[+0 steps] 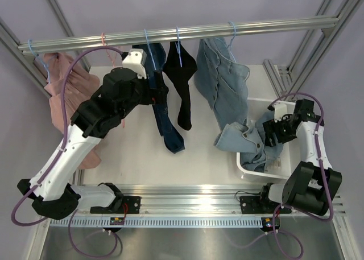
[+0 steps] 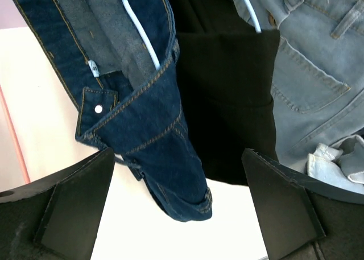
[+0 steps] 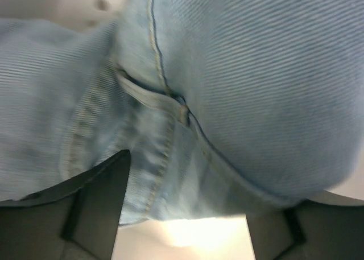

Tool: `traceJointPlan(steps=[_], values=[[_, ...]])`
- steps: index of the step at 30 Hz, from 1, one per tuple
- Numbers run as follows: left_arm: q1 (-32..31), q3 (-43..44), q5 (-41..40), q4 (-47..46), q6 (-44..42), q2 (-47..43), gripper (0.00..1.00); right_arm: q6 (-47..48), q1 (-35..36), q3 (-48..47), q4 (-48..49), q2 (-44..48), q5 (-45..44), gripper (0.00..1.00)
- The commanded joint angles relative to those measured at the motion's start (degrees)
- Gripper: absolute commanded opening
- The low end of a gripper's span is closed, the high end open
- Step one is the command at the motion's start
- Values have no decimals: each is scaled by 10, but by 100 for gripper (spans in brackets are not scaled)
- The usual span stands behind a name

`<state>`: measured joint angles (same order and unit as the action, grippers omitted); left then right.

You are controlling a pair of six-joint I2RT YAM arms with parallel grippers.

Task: Remove the skirt from the hanger

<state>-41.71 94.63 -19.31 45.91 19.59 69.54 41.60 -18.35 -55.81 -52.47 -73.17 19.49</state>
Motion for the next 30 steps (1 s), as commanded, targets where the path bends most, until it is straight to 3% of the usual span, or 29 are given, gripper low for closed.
traceJointPlan(steps=[1,2,6,10,14,17,18,19,20,25,30], values=[[33,47,60,19,11,12,99,12,-31,-24,25,1,-35,82],[38,54,64,24,12,16,99,15,-36,-29,19,6,-26,90],[62,84,71,42,12,28,99,28,-49,-69,-15,33,8,99],[83,119,74,51,15,38,99,46,-49,-154,-80,66,77,99],[90,143,75,53,20,51,99,102,-49,-211,-162,87,206,99],[95,144,82,41,26,57,99,229,-49,-212,-260,94,321,100],[97,144,87,37,28,60,99,358,-49,-200,-352,92,349,100],[100,144,94,33,30,63,99,428,-49,-190,-397,83,369,100],[101,143,98,26,35,66,99,441,-49,-174,-416,83,389,99],[101,119,127,4,47,60,99,546,-34,-65,-404,83,388,99],[101,71,140,-24,57,28,99,506,-34,-11,-314,93,386,100]])
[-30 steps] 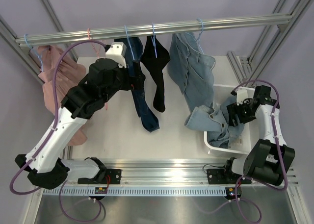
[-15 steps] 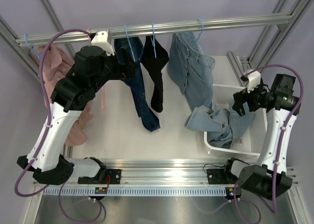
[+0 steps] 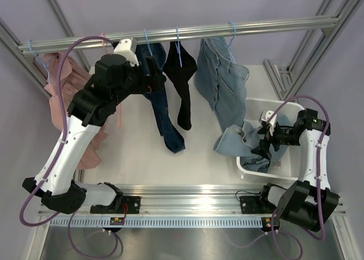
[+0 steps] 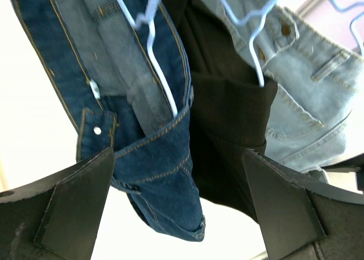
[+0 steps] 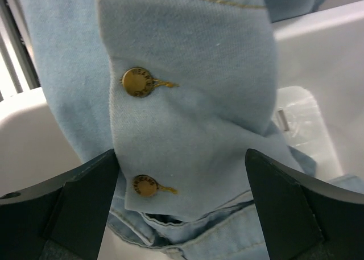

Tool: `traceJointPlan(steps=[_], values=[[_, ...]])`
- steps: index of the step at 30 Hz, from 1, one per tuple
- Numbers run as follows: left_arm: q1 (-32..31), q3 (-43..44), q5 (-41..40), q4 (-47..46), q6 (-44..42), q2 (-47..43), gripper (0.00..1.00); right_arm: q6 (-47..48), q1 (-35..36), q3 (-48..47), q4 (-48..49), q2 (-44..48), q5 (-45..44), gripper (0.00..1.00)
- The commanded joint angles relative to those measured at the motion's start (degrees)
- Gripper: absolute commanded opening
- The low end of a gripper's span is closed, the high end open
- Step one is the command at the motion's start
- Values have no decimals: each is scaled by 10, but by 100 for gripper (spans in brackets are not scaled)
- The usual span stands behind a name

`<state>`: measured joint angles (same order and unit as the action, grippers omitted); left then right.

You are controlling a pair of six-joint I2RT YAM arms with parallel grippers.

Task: Remove the skirt from the hanger

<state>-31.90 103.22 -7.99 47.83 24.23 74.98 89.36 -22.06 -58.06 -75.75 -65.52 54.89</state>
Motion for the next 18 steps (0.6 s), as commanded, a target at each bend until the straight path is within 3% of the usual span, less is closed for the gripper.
traceJointPlan(steps=[1,7,10,11,13,18], values=[[3,-21,29,-49,12,-29,99,19,8,15,-71,16,33,99],[4,-66,30,-72,13,-55,99,-94,26,35,12,6,34,80],[10,-79,32,-72,13,-61,99,-153,26,26,38,0,17,59],[11,-81,33,-73,12,-61,99,-174,26,24,62,-1,1,47],[16,-84,41,-72,11,-62,99,-247,23,13,88,5,-21,36],[24,-82,57,-72,10,-68,99,-321,-24,-41,109,24,-41,11]])
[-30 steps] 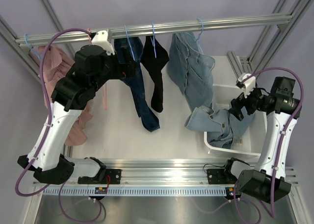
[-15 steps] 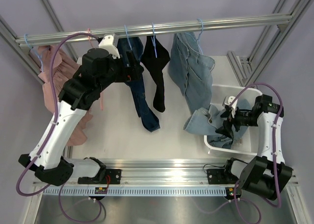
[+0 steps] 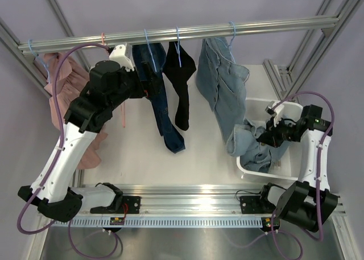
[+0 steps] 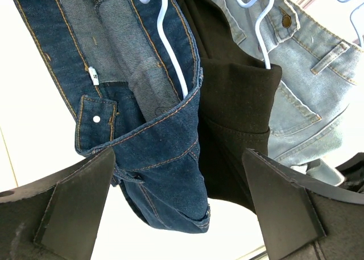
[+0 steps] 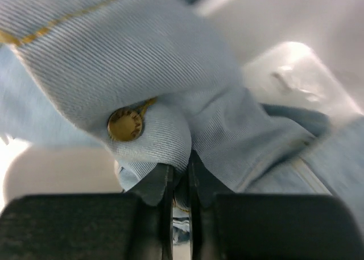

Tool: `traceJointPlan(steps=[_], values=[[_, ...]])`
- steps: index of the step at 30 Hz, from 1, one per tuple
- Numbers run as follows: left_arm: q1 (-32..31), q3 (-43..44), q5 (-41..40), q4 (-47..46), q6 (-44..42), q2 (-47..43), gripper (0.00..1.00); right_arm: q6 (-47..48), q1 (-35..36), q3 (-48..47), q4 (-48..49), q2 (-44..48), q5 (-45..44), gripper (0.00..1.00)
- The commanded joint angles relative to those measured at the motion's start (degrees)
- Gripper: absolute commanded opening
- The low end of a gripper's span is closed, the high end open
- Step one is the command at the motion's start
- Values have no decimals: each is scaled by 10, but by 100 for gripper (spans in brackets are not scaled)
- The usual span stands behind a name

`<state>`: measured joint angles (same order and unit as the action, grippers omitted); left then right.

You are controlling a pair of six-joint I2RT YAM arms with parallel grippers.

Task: Remove the skirt from the hanger

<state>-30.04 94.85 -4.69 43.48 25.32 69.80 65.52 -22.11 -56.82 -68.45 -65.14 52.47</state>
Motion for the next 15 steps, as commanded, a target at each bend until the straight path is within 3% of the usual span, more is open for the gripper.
traceJointPlan(steps=[1,5,10,12,15], values=[[7,3,26,-28,-1,-17,99,-89,-46,-62,35,24,-18,8],[14,14,26,-24,-2,-11,99,-135,-73,-77,76,36,-85,0],[26,30,30,-31,8,4,99,-154,-73,17,178,42,-216,0],[29,37,29,-33,12,11,99,-125,-73,47,189,21,-253,7],[33,51,22,-36,18,27,99,-108,-75,46,171,1,-268,33]])
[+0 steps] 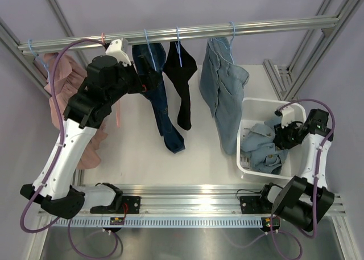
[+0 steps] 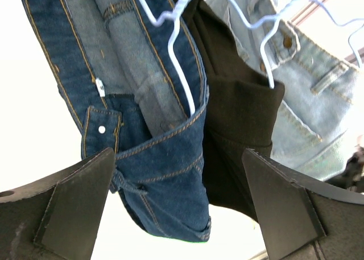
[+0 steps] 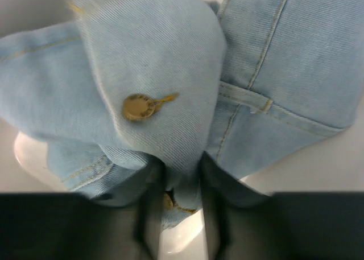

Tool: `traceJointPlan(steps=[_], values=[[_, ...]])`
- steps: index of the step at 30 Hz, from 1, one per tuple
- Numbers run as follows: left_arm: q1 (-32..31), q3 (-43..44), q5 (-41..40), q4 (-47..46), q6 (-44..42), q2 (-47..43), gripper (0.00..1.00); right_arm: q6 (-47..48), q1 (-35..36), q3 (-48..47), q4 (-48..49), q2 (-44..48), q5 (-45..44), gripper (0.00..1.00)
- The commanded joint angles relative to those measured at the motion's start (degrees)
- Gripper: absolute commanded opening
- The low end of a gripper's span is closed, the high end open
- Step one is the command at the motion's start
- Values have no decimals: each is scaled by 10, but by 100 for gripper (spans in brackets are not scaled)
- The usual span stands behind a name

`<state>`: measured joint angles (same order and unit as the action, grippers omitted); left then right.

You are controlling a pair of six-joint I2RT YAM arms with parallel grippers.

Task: Remove the skirt from the hanger

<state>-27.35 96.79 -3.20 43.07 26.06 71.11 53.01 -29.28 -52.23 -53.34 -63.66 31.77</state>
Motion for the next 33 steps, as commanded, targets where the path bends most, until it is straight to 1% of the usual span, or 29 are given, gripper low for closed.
traceJointPlan(steps=[1,2,4,5,6,7,9,11,12,13,15,16,17,18,19,20,22,29,30,31,33], values=[[7,41,3,-32,14,22,99,23,-8,-8,8,-12,-38,40],[8,46,1,-32,15,27,99,31,-17,-20,-25,-7,-22,55],[11,62,-5,-34,21,42,97,38,-21,-73,-64,15,25,69],[11,68,-8,-37,22,46,96,42,-22,-91,-101,24,38,75],[12,74,-11,-41,24,52,95,44,-22,-129,-117,38,53,85],[11,79,-21,-44,25,56,92,45,-22,-148,-141,43,80,89],[12,84,-36,-58,26,66,90,40,-22,-192,-160,55,106,99],[17,77,-55,-76,28,74,82,39,-21,-218,-179,56,168,100],[20,74,-58,-83,28,76,82,39,-21,-224,-189,56,168,100],[20,73,-60,-89,29,80,79,45,-21,-229,-213,54,210,99],[27,65,-66,-117,30,91,74,86,-22,-236,-250,44,259,99],[27,63,-66,-126,30,96,70,113,-22,-236,-296,41,309,100],[30,62,-66,-135,31,100,64,154,-21,-232,-315,37,335,100],[32,66,-68,-142,32,111,61,180,-21,-229,-341,30,361,100],[32,68,-69,-155,30,119,59,212,-20,-225,-391,27,404,99],[33,71,-70,-161,28,125,54,248,-19,-215,-405,23,423,99],[33,80,-74,-172,23,145,52,252,-15,-200,-404,20,453,100],[33,81,-70,-186,13,173,49,272,-13,-156,-398,4,481,100],[32,79,-73,-191,10,173,47,275,-12,-155,-400,-1,484,100],[33,77,-73,-192,5,174,41,278,-12,-155,-403,-2,485,100],[33,66,-76,-202,-6,169,34,280,-13,-154,-403,-6,485,99]])
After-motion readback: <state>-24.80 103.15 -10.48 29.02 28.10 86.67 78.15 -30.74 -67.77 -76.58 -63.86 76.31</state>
